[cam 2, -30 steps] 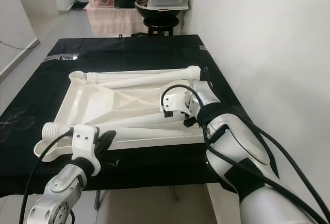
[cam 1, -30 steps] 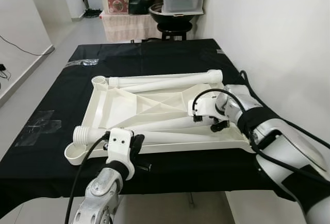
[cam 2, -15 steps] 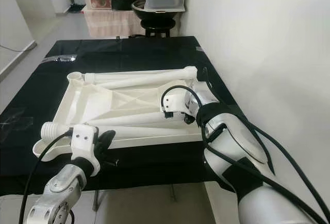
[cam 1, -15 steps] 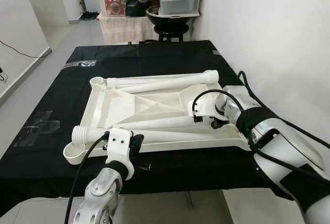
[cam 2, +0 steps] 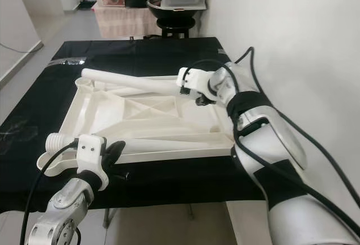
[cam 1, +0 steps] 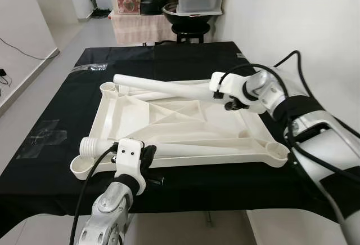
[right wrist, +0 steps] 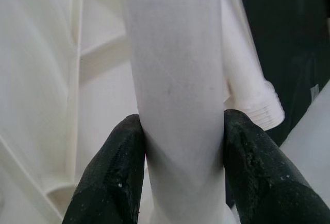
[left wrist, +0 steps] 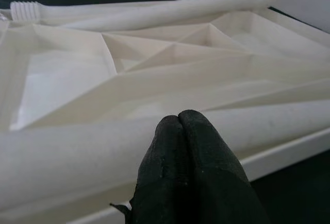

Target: Building children table

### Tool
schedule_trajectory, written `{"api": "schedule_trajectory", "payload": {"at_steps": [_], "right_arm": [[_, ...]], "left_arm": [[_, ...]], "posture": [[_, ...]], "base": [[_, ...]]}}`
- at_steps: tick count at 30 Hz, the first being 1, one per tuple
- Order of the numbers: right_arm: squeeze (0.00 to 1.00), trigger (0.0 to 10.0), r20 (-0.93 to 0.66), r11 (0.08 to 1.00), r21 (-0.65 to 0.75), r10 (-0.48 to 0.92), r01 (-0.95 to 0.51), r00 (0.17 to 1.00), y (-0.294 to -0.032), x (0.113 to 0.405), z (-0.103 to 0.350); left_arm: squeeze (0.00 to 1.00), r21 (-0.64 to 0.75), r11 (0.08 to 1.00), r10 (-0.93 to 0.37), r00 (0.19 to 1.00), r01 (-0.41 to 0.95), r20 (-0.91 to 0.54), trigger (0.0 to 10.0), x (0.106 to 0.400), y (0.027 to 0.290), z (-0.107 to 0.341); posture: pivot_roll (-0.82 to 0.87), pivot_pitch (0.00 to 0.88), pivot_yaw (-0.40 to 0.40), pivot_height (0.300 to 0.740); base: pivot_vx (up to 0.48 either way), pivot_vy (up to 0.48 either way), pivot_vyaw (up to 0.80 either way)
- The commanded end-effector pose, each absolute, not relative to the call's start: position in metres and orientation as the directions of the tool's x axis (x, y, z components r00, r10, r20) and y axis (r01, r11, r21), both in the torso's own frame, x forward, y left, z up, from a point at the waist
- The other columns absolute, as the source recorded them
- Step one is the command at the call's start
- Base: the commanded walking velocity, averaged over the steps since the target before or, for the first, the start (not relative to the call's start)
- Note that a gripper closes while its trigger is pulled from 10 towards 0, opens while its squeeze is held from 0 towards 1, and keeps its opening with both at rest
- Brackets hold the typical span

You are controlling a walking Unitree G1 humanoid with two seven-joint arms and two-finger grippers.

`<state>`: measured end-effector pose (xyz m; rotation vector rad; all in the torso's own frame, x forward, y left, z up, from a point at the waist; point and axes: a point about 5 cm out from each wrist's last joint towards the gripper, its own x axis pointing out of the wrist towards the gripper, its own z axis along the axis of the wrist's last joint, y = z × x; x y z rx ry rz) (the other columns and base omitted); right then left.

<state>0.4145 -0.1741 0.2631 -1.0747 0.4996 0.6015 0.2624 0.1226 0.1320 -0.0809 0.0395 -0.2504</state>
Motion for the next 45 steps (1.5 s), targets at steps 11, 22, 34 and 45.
{"api": "schedule_trajectory", "payload": {"at_steps": [11, 22, 34, 45], "right_arm": [[0.00, 10.0, -0.246, 0.724, -0.262, 0.590, -0.638, 0.769, -0.141, 0.414, 0.274], [0.00, 10.0, -0.170, 0.746, -0.303, 0.570, -0.593, 0.804, -0.131, 0.409, 0.255], [0.00, 10.0, -0.105, 0.675, -0.361, 0.656, -0.644, 0.747, -0.106, 0.386, 0.247], [0.00, 10.0, -0.097, 0.606, -0.403, 0.717, -0.686, 0.691, -0.091, 0.370, 0.249]], "left_arm": [[1.00, -0.198, 0.895, -0.305, 0.873, 0.399, 0.380, 10.0, 0.272, 0.130, 0.234], [1.00, -0.242, 0.882, -0.241, 0.828, 0.405, 0.507, 10.0, 0.279, 0.145, 0.277], [1.00, -0.332, 0.849, -0.237, 0.858, 0.411, 0.455, 10.0, 0.301, 0.147, 0.277], [0.00, -0.323, 0.813, -0.314, 0.832, 0.484, 0.458, 10.0, 0.305, 0.139, 0.285]], "posture": [[-0.03, 0.000, -0.008, 0.740], [-0.03, 0.000, -0.002, 0.740], [-0.03, 0.000, 0.018, 0.740], [-0.04, 0.000, 0.030, 0.740]], "base": [[0.000, 0.000, 0.00], [0.000, 0.000, 0.00], [0.000, 0.000, 0.00], [0.000, 0.000, 0.00]]}}
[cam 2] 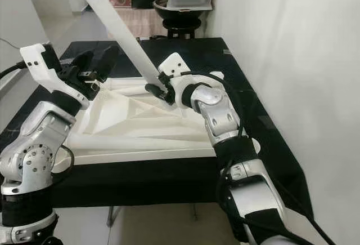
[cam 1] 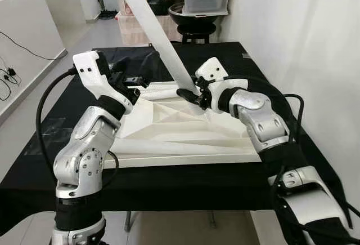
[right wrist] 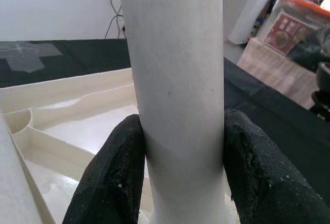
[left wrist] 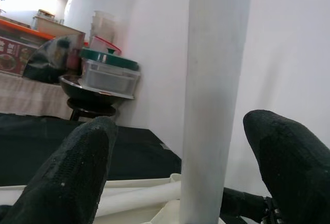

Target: Building children table

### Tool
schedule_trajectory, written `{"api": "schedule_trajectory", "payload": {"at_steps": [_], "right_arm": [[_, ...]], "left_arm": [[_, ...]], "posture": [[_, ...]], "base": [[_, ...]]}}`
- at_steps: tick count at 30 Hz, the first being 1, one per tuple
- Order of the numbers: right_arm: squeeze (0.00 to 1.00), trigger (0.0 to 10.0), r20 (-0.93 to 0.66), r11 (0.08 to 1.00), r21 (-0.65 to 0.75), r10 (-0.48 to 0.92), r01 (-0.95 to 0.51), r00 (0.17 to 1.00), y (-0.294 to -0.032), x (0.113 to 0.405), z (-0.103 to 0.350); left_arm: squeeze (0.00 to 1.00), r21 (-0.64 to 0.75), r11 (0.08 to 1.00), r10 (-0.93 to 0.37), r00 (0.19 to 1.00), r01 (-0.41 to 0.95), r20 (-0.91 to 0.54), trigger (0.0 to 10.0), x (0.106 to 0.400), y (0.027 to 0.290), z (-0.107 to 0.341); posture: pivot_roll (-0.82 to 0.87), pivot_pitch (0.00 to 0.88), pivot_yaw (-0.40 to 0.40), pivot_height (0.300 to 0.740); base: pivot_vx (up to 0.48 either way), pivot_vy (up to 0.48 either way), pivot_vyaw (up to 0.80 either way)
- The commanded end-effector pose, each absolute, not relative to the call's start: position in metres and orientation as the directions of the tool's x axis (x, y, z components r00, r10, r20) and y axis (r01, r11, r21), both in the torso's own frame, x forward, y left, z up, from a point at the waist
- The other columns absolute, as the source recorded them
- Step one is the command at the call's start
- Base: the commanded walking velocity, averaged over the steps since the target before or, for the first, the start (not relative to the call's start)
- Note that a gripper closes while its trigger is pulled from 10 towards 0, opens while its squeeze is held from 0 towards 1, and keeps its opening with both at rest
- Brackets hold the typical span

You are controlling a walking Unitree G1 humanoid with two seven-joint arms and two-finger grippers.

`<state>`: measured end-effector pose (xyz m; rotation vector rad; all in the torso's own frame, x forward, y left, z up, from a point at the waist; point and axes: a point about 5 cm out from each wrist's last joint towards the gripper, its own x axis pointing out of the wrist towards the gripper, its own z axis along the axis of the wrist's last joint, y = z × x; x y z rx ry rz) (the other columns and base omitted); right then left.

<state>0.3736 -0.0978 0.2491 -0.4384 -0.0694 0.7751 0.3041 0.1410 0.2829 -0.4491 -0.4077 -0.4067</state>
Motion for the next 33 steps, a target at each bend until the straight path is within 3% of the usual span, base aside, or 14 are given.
{"api": "schedule_trajectory", "payload": {"at_steps": [1, 15, 16, 17, 18, 24, 33], "right_arm": [[0.00, 10.0, -0.104, 0.592, -0.411, 0.725, -0.693, 0.681, -0.088, 0.366, 0.248], [0.00, 10.0, -0.150, 0.472, -0.435, 0.802, -0.767, 0.578, -0.071, 0.343, 0.243], [0.00, 10.0, -0.154, 0.469, -0.432, 0.803, -0.770, 0.576, -0.071, 0.342, 0.241], [0.00, 10.0, -0.157, 0.468, -0.430, 0.803, -0.772, 0.575, -0.070, 0.342, 0.241], [0.00, 10.0, -0.160, 0.469, -0.427, 0.802, -0.773, 0.575, -0.070, 0.341, 0.239], [0.00, 10.0, -0.164, 0.489, -0.406, 0.792, -0.772, 0.589, -0.072, 0.342, 0.235], [0.00, 10.0, -0.068, 0.601, -0.315, 0.758, -0.735, 0.649, -0.074, 0.343, 0.236]], "left_arm": [[0.00, -0.310, 0.804, -0.339, 0.819, 0.508, 0.463, 10.0, 0.305, 0.137, 0.287], [0.00, -0.270, 0.812, -0.350, 0.802, 0.518, 0.484, 10.0, 0.309, 0.134, 0.296], [0.00, -0.269, 0.811, -0.352, 0.800, 0.519, 0.486, 3.9, 0.309, 0.134, 0.296], [0.00, -0.269, 0.810, -0.352, 0.799, 0.521, 0.487, 3.9, 0.309, 0.133, 0.296], [0.00, -0.267, 0.809, -0.356, 0.797, 0.524, 0.489, 0.0, 0.309, 0.133, 0.296], [0.00, -0.259, 0.803, -0.367, 0.787, 0.537, 0.496, 0.0, 0.308, 0.133, 0.298], [0.00, -0.253, 0.784, -0.395, 0.770, 0.567, 0.501, 0.0, 0.308, 0.131, 0.297]], "posture": [[-0.04, 0.000, 0.030, 0.740], [-0.04, 0.000, 0.036, 0.740], [-0.04, 0.000, 0.038, 0.740], [-0.04, 0.000, 0.038, 0.740], [-0.04, 0.000, 0.037, 0.740], [-0.04, 0.000, 0.036, 0.740], [-0.05, 0.000, 0.036, 0.740]], "base": [[0.000, 0.000, 0.00], [0.000, 0.000, 0.00], [0.000, 0.000, 0.00], [0.000, 0.000, 0.00], [0.000, 0.000, 0.00], [0.000, 0.000, 0.00], [0.000, 0.000, 0.00]]}}
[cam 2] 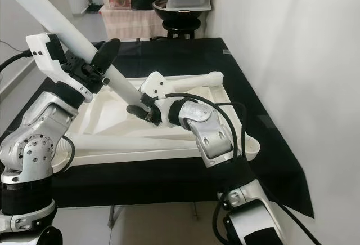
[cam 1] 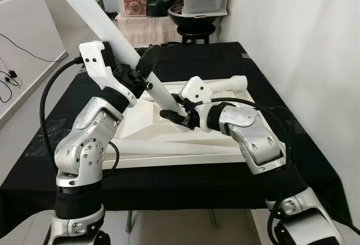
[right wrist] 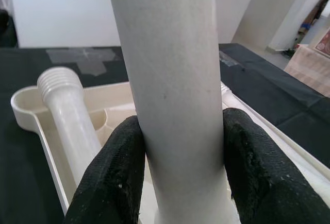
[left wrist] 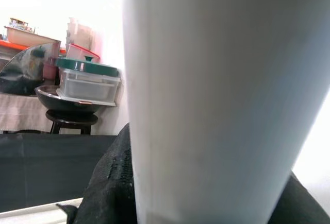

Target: Building children table

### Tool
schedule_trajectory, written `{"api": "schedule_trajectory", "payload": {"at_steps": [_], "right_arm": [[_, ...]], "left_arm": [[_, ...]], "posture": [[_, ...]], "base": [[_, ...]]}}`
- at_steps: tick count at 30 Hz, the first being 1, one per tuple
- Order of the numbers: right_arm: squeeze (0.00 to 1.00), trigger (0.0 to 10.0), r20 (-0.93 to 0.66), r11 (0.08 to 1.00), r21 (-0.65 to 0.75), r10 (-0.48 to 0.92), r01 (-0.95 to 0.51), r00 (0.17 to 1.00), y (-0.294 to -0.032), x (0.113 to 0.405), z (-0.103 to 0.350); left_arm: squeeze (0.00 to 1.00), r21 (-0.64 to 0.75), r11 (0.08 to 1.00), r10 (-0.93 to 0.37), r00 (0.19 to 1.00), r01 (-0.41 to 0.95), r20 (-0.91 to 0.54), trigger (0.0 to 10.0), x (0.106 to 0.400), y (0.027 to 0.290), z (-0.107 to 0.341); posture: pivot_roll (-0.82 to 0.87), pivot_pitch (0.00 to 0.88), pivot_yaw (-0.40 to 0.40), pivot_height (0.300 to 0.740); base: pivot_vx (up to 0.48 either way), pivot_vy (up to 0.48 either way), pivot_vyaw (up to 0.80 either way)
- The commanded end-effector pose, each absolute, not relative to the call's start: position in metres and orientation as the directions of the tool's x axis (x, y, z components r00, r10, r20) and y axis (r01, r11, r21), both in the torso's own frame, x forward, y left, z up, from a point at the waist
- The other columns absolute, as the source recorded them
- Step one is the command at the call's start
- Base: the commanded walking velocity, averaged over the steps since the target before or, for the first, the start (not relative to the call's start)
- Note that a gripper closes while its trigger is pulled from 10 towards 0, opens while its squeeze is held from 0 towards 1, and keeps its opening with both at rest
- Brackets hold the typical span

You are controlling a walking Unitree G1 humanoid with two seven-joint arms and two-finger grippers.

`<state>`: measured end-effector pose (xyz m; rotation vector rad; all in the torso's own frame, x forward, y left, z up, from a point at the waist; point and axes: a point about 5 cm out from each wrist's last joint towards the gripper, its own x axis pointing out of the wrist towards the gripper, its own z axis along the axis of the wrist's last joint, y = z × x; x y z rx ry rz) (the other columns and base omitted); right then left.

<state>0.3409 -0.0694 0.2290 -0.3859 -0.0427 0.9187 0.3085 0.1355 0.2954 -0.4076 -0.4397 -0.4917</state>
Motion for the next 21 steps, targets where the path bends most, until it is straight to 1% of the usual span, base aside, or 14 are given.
{"api": "schedule_trajectory", "payload": {"at_steps": [1, 3, 5, 6, 7, 8, 9, 13, 17, 21], "right_arm": [[0.00, 10.0, -0.012, 0.635, -0.310, 0.742, -0.708, 0.671, -0.075, 0.344, 0.238], [0.00, 10.0, 0.084, 0.688, -0.304, 0.709, -0.659, 0.700, -0.077, 0.345, 0.241], [0.00, 10.0, 0.104, 0.698, -0.302, 0.701, -0.649, 0.705, -0.077, 0.345, 0.242], [0.00, 10.0, 0.099, 0.700, -0.285, 0.701, -0.655, 0.706, -0.077, 0.345, 0.239], [0.77, 10.0, 0.091, 0.690, -0.257, 0.715, -0.677, 0.693, -0.077, 0.344, 0.236], [0.77, 10.0, 0.085, 0.668, -0.246, 0.737, -0.703, 0.671, -0.075, 0.341, 0.234], [1.00, 10.0, 0.085, 0.645, -0.228, 0.760, -0.730, 0.645, -0.074, 0.338, 0.232], [1.00, 10.0, 0.083, 0.618, -0.230, 0.782, -0.751, 0.618, -0.071, 0.334, 0.231], [1.00, 10.0, 0.080, 0.618, -0.299, 0.775, -0.727, 0.627, -0.063, 0.334, 0.232], [1.00, 10.0, 0.078, 0.619, -0.306, 0.773, -0.723, 0.629, -0.062, 0.335, 0.232]], "left_arm": [[0.00, -0.247, 0.770, -0.418, 0.758, 0.589, 0.501, 0.0, 0.307, 0.129, 0.297], [0.00, -0.224, 0.736, -0.475, 0.724, 0.638, 0.501, 0.0, 0.305, 0.124, 0.297], [0.00, -0.218, 0.728, -0.488, 0.715, 0.650, 0.501, 0.0, 0.305, 0.123, 0.298], [0.00, -0.200, 0.709, -0.523, 0.694, 0.676, 0.494, 0.0, 0.304, 0.122, 0.297], [0.00, -0.186, 0.693, -0.552, 0.679, 0.696, 0.484, 0.0, 0.304, 0.121, 0.297], [0.00, -0.171, 0.682, -0.577, 0.667, 0.711, 0.472, 0.0, 0.305, 0.121, 0.296], [0.00, -0.155, 0.674, -0.598, 0.656, 0.723, 0.460, 0.0, 0.307, 0.121, 0.297], [0.00, -0.139, 0.667, -0.617, 0.647, 0.732, 0.447, 0.0, 0.309, 0.123, 0.298], [0.00, -0.090, 0.611, -0.694, 0.587, 0.786, 0.417, 0.0, 0.316, 0.123, 0.303], [0.00, -0.082, 0.607, -0.700, 0.581, 0.790, 0.416, 0.0, 0.317, 0.123, 0.304]], "posture": [[-0.05, 0.000, 0.036, 0.740], [-0.05, 0.000, 0.036, 0.740], [-0.05, 0.000, 0.036, 0.740], [-0.05, 0.000, 0.036, 0.740], [-0.05, 0.000, 0.037, 0.740], [-0.05, 0.000, 0.037, 0.740], [-0.05, 0.000, 0.039, 0.740], [-0.05, 0.000, 0.042, 0.740], [-0.05, 0.000, 0.046, 0.740], [-0.05, 0.000, 0.046, 0.740]], "base": [[0.000, 0.000, 0.00], [0.000, 0.000, 0.00], [0.000, 0.000, 0.00], [0.000, 0.000, 0.00], [0.000, 0.000, 0.00], [0.000, 0.000, 0.00], [0.000, 0.000, 0.00], [0.000, 0.000, 0.00], [0.000, 0.000, 0.00], [0.000, 0.000, 0.00]]}}
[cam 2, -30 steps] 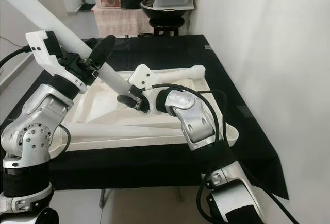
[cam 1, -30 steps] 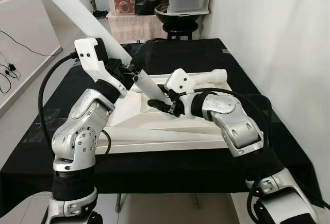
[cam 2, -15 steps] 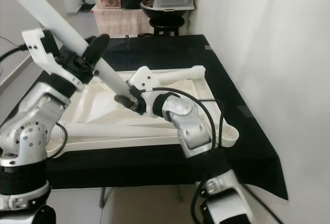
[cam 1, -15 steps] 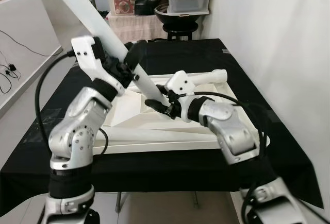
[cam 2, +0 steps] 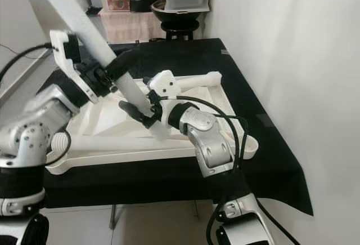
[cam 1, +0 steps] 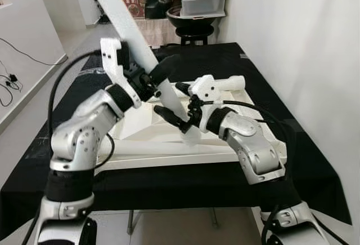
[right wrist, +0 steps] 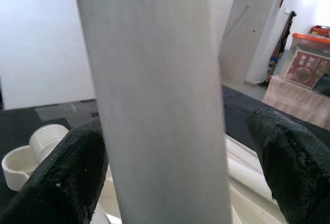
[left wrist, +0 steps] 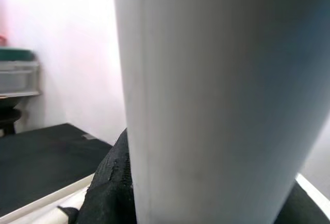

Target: Building children table

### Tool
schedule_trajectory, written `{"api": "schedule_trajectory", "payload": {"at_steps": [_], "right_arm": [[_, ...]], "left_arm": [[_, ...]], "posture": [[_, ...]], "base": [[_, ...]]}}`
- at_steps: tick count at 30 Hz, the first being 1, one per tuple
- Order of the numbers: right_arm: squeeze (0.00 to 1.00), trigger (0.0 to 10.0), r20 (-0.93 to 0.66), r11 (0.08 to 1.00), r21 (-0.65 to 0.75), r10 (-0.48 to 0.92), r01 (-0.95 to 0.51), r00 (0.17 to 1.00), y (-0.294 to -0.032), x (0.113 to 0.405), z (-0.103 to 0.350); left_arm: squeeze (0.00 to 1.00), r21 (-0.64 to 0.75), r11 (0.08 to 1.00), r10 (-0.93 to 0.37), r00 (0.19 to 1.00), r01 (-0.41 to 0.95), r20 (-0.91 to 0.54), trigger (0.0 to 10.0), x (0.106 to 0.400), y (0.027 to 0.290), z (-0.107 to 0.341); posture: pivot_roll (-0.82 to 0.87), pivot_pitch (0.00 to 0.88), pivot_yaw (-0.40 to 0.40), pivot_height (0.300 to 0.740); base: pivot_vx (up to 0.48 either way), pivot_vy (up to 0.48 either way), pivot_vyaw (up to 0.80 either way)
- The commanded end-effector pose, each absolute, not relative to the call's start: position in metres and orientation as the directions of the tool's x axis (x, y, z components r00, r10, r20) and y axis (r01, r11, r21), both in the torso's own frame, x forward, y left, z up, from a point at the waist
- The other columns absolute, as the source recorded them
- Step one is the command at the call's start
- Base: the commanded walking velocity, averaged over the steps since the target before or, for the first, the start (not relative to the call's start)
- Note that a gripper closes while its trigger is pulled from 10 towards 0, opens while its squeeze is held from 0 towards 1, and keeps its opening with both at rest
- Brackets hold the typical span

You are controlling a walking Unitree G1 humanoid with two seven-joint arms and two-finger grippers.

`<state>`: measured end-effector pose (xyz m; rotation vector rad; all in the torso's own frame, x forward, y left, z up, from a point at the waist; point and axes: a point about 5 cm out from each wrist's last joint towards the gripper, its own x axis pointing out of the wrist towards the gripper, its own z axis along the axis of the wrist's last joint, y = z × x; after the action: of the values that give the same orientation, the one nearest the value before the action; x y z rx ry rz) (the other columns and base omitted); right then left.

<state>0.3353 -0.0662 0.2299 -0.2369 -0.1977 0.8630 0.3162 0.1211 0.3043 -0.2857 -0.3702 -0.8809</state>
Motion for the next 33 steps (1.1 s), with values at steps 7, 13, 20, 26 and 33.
{"api": "schedule_trajectory", "payload": {"at_steps": [7, 13, 20, 26, 33], "right_arm": [[0.00, 10.0, -0.080, 0.613, -0.332, 0.739, -0.717, 0.669, -0.052, 0.342, 0.207], [0.00, 10.0, -0.112, 0.641, -0.308, 0.709, -0.702, 0.696, -0.048, 0.347, 0.204], [0.00, 10.0, -0.065, 0.680, -0.214, 0.707, -0.702, 0.705, -0.041, 0.350, 0.214], [0.00, 10.0, 0.005, 0.693, -0.195, 0.709, -0.695, 0.705, -0.038, 0.350, 0.229], [0.00, 0.0, 0.048, 0.685, -0.197, 0.721, -0.701, 0.691, -0.035, 0.348, 0.236]], "left_arm": [[0.00, -0.020, 0.521, -0.753, 0.470, 0.854, 0.461, 0.0, 0.316, 0.106, 0.330], [0.00, 0.009, 0.462, -0.786, 0.405, 0.887, 0.468, 0.0, 0.311, 0.091, 0.334], [0.00, -0.001, 0.433, -0.795, 0.382, 0.902, 0.472, 0.0, 0.308, 0.082, 0.331], [0.00, -0.022, 0.415, -0.799, 0.376, 0.910, 0.469, 0.0, 0.306, 0.076, 0.325], [0.00, -0.032, 0.416, -0.790, 0.379, 0.909, 0.481, 0.0, 0.307, 0.074, 0.325]], "posture": [[-0.05, 0.000, 0.050, 0.740], [-0.05, 0.000, 0.048, 0.740], [-0.05, 0.000, 0.054, 0.740], [-0.05, 0.000, 0.059, 0.740], [-0.05, 0.000, 0.058, 0.740]], "base": [[0.000, 0.000, 0.00], [0.000, 0.000, 0.00], [0.000, 0.000, 0.00], [0.000, 0.000, 0.00], [0.000, 0.000, 0.00]]}}
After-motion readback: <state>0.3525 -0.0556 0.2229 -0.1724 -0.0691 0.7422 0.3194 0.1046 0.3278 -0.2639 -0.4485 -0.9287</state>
